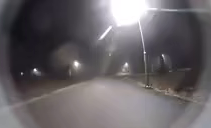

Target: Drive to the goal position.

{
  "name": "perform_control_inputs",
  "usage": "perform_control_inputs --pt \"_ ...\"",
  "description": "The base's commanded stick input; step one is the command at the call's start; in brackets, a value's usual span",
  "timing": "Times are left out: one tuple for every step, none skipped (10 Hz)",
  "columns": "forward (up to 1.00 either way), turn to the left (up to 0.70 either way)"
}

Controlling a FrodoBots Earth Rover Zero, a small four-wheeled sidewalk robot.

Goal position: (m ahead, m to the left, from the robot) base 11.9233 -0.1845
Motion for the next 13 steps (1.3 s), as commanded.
perform_control_inputs --pt "1.0 0.16" --pt "1.0 0.14" --pt "1.0 0.1" --pt "1.0 0.06" --pt "1.0 0.06" --pt "1.0 0.05" --pt "1.0 0.05" --pt "1.0 0.05" --pt "1.0 0.05" --pt "1.0 0.14" --pt "1.0 0.23" --pt "1.0 0.24" --pt "1.0 0.13"
